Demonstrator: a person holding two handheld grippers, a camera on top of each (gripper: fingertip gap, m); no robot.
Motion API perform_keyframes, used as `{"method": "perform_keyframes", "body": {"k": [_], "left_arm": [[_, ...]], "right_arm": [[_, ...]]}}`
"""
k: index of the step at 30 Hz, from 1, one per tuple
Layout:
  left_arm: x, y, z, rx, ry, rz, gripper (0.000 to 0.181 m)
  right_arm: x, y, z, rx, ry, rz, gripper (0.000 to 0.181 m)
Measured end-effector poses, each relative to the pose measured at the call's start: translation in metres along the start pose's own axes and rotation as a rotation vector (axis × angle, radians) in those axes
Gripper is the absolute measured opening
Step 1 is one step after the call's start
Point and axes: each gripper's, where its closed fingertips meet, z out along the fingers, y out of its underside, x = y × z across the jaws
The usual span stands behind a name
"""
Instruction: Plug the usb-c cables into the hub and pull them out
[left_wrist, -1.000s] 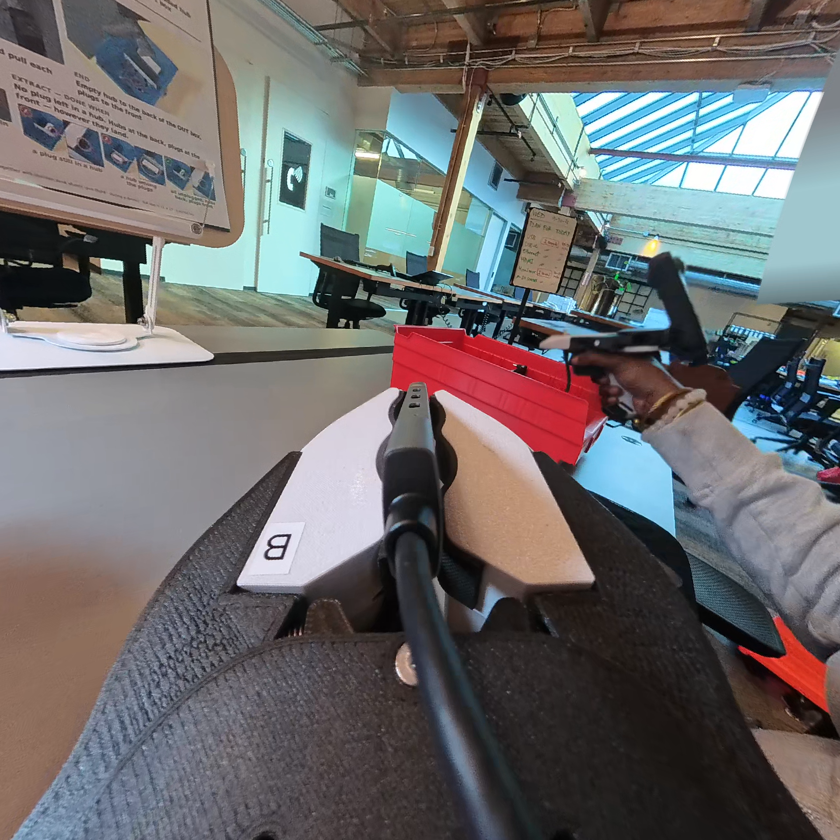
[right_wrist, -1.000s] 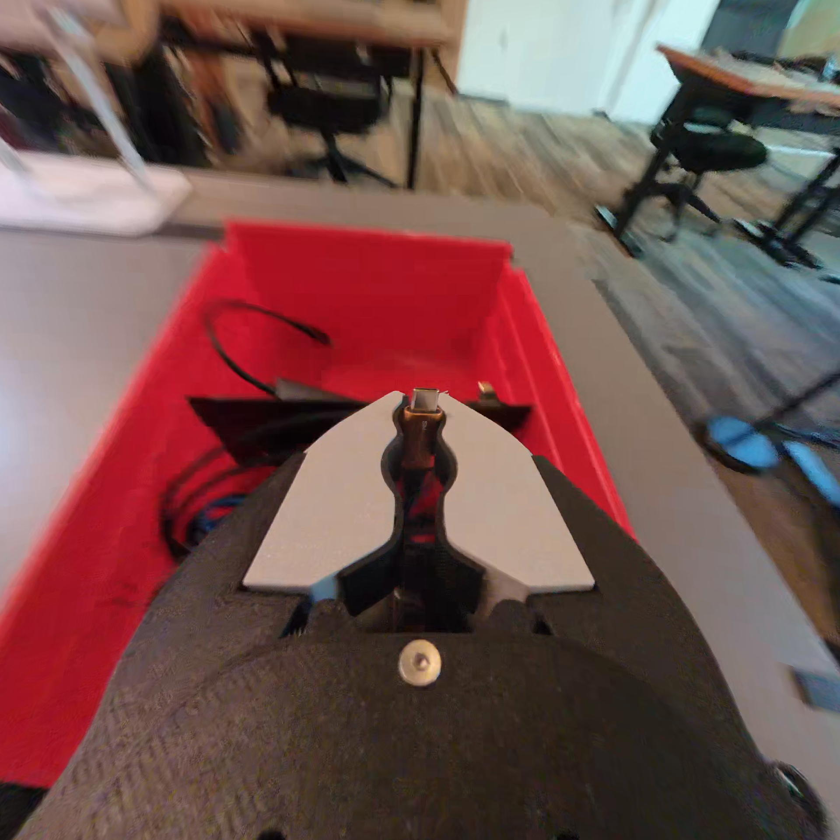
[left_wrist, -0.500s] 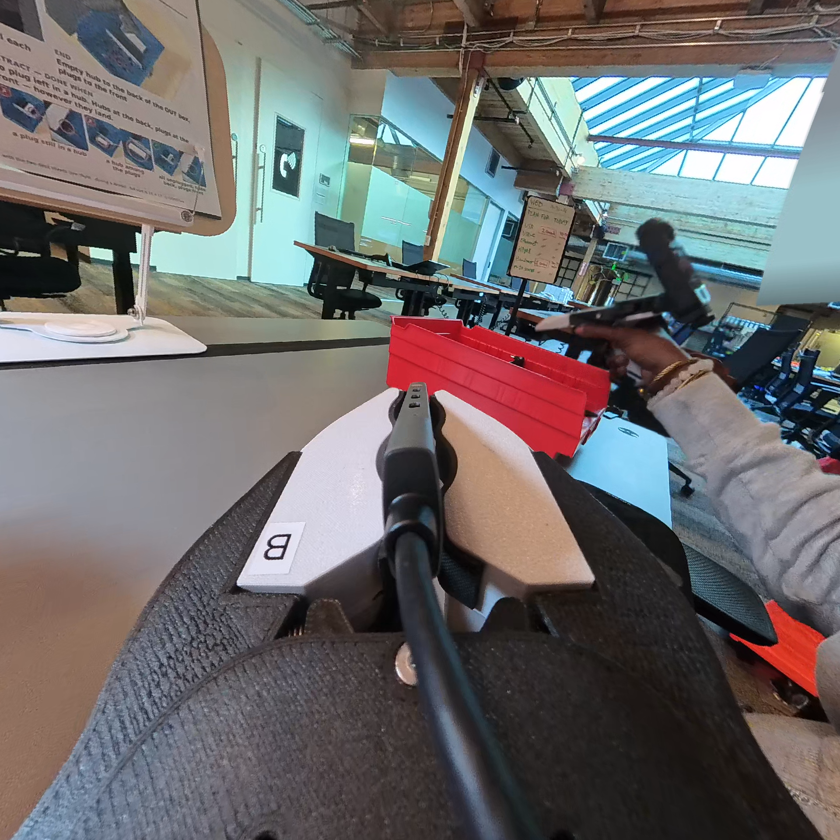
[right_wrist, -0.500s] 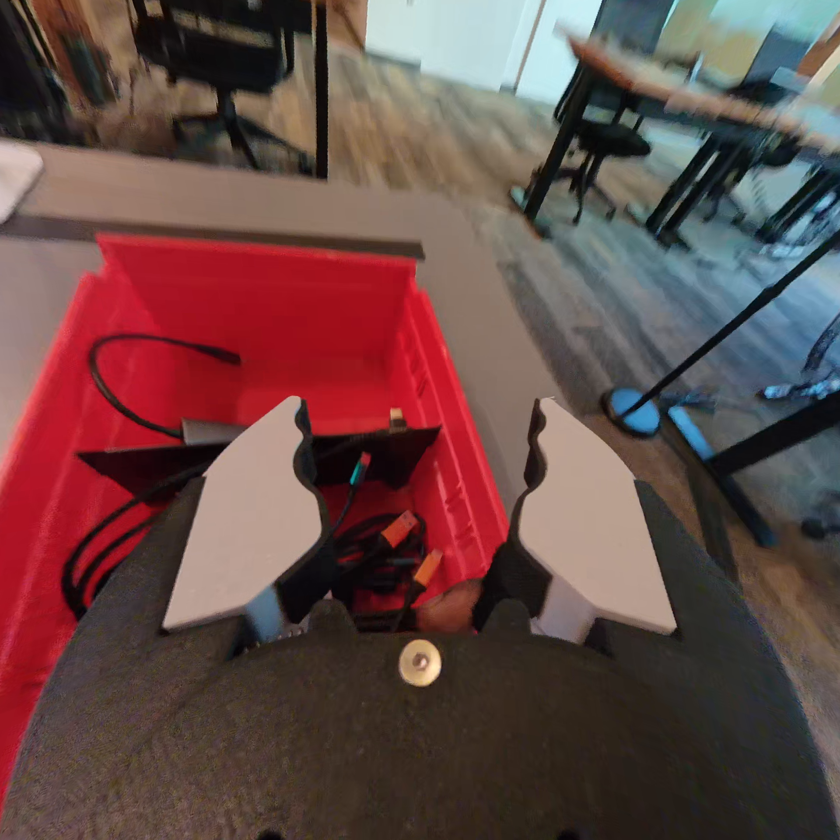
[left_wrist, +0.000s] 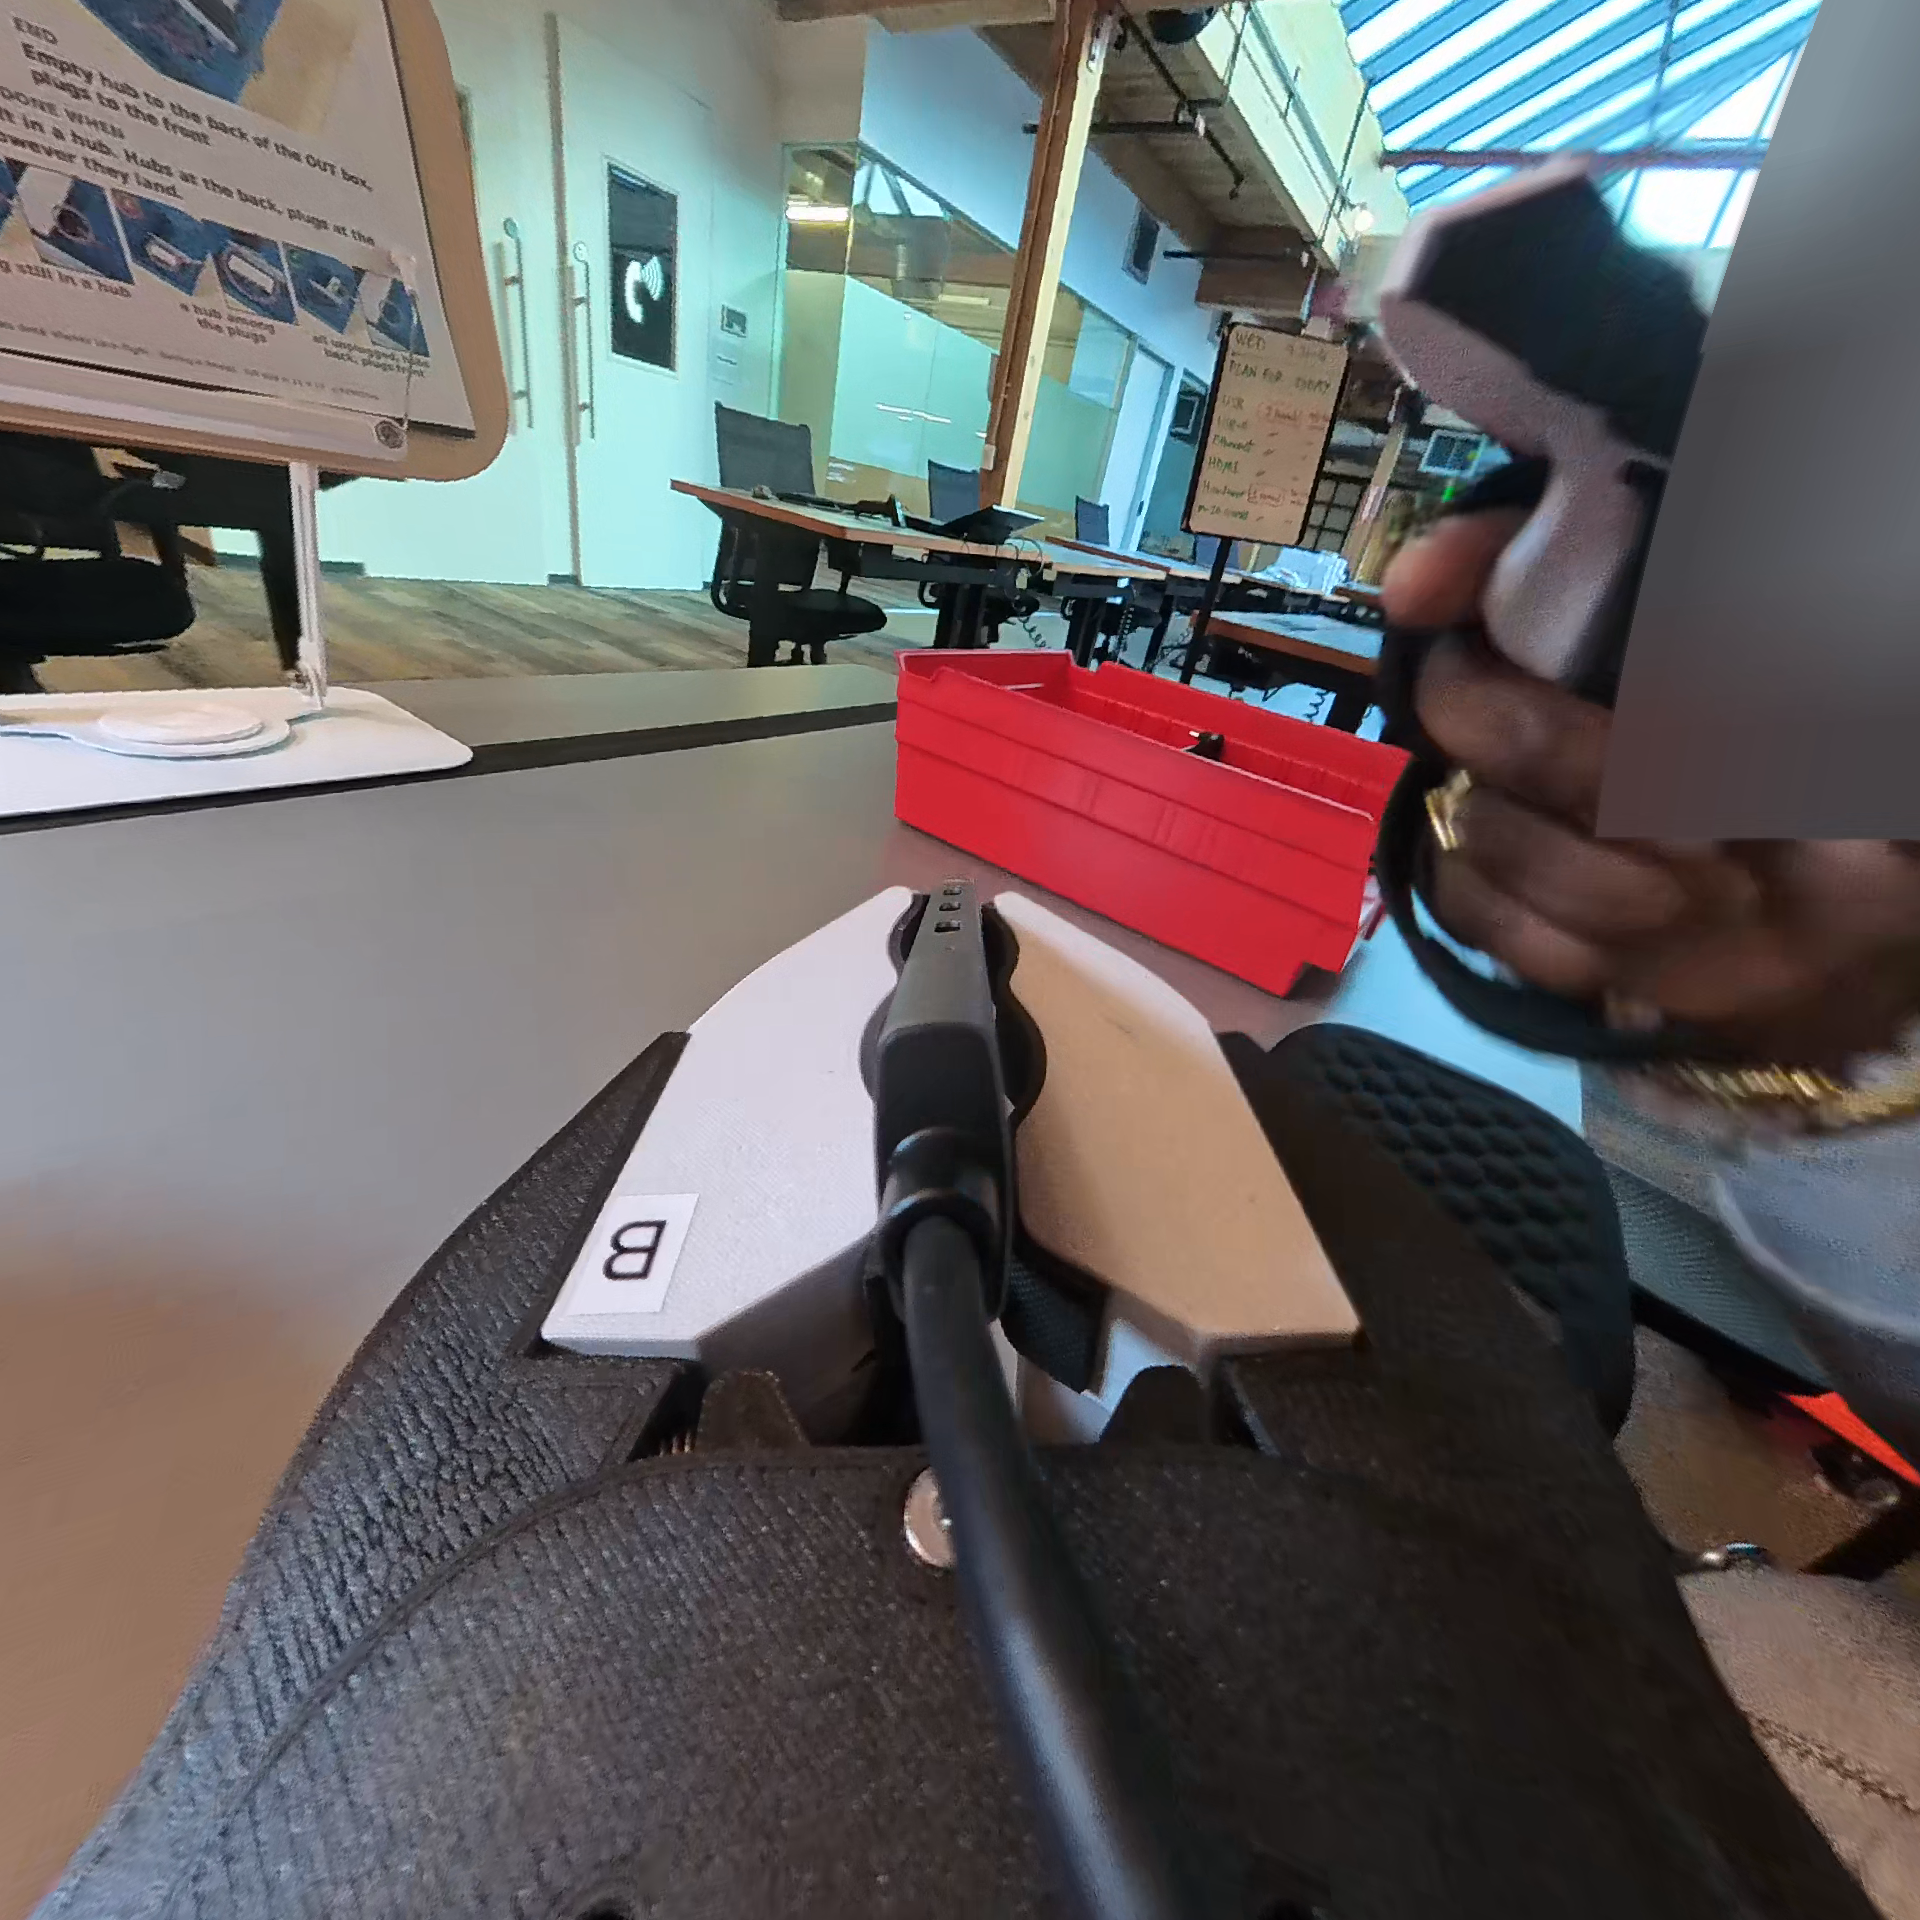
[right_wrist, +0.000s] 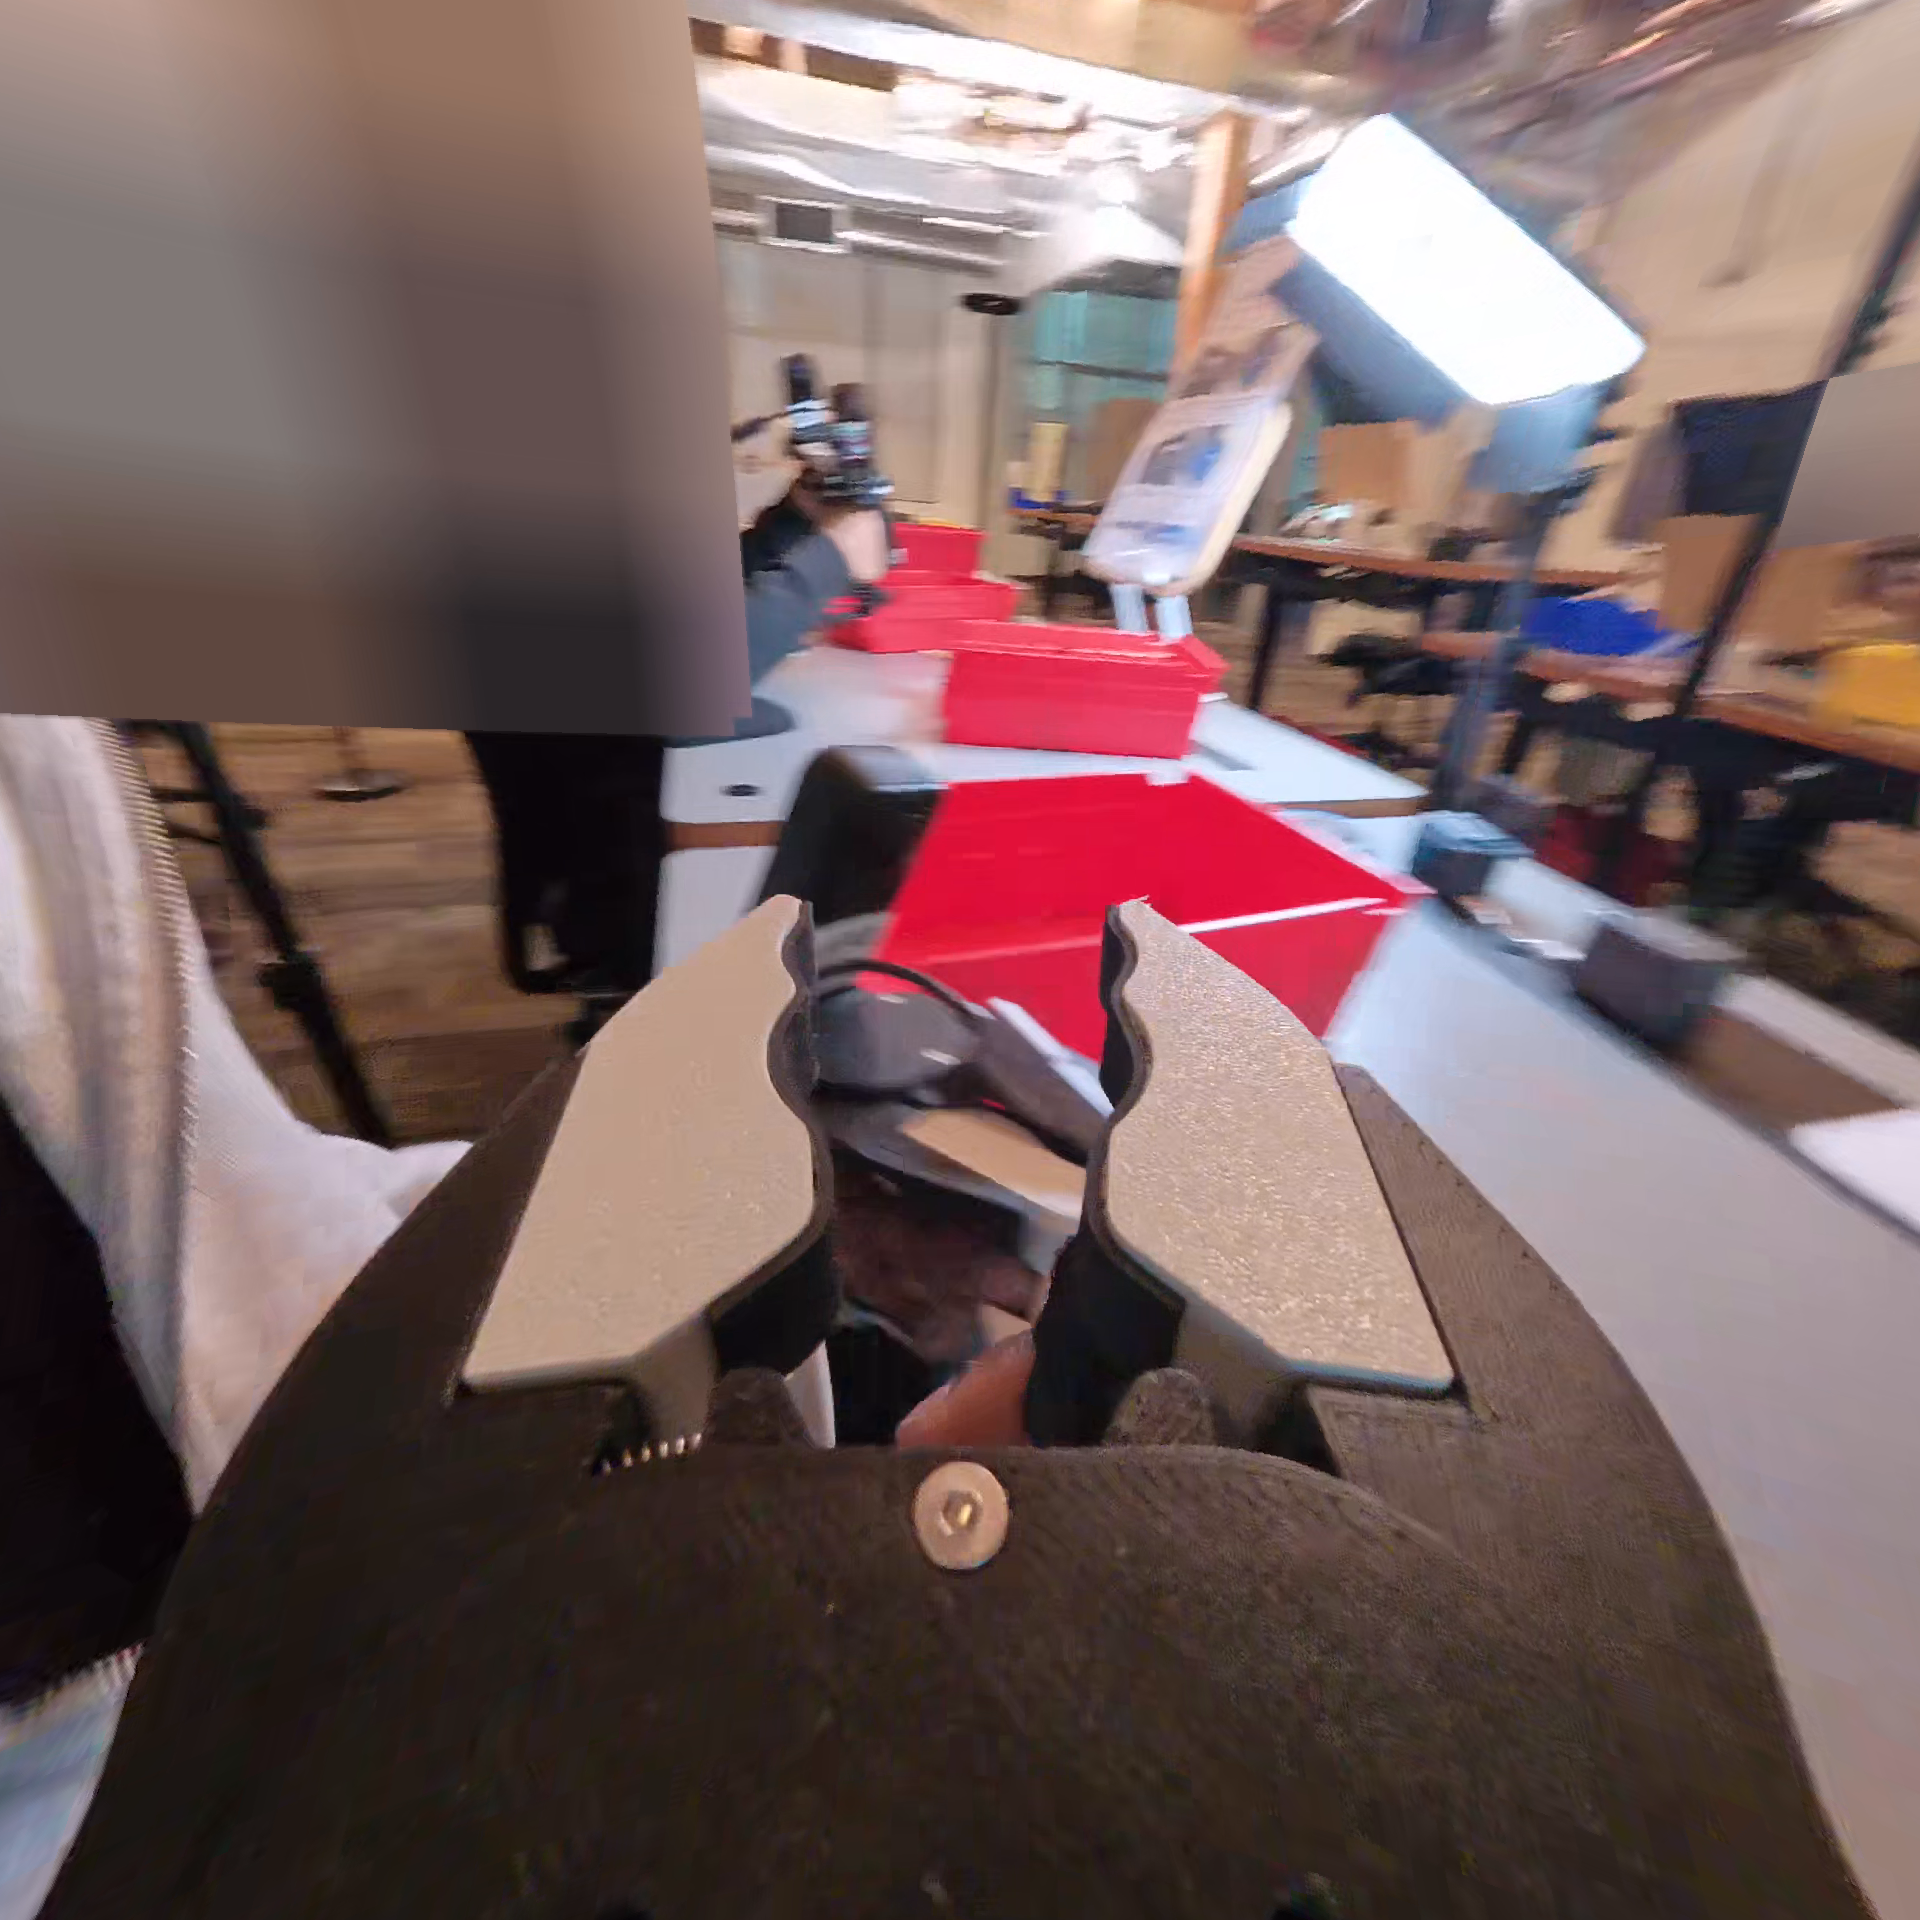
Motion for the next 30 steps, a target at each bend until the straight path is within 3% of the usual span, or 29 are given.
{"method": "perform_keyframes", "body": {"k": [2, 5, 11, 17, 20, 23, 27, 30], "left_arm": [[0.0, 0.003, 0.001, -0.019, -0.019, 0.033, 0.01], [0.003, 0.006, 0.003, -0.047, -0.032, 0.095, 0.01], [0.008, 0.011, 0.005, -0.075, -0.019, 0.147, 0.01], [0.018, 0.022, 0.01, -0.144, 0.007, 0.249, 0.011], [0.022, 0.029, 0.013, -0.186, 0.011, 0.312, 0.01], [0.022, 0.029, 0.013, -0.184, 0.018, 0.312, 0.014], [0.019, 0.026, 0.013, -0.168, 0.001, 0.294, 0.024], [0.011, 0.014, 0.012, -0.093, -0.064, 0.294, 0.062]], "right_arm": [[-0.026, 0.012, 0.032, -0.033, -0.093, 0.087, 0.058], [-0.041, 0.028, 0.052, -0.106, -0.158, 0.172, 0.063], [0.006, 0.042, 0.02, -0.251, -0.037, -0.101, 0.041], [0.005, 0.067, 0.015, -0.465, -0.166, -0.353, 0.038], [0.003, 0.083, 0.02, -0.53, -0.193, -0.49, 0.022], [0.001, 0.083, 0.02, -0.508, -0.175, -0.619, 0.017], [0.006, 0.071, 0.016, -0.411, -0.101, -0.639, 0.009], [0.013, 0.054, 0.009, -0.316, -0.032, -0.612, 0.009]]}}
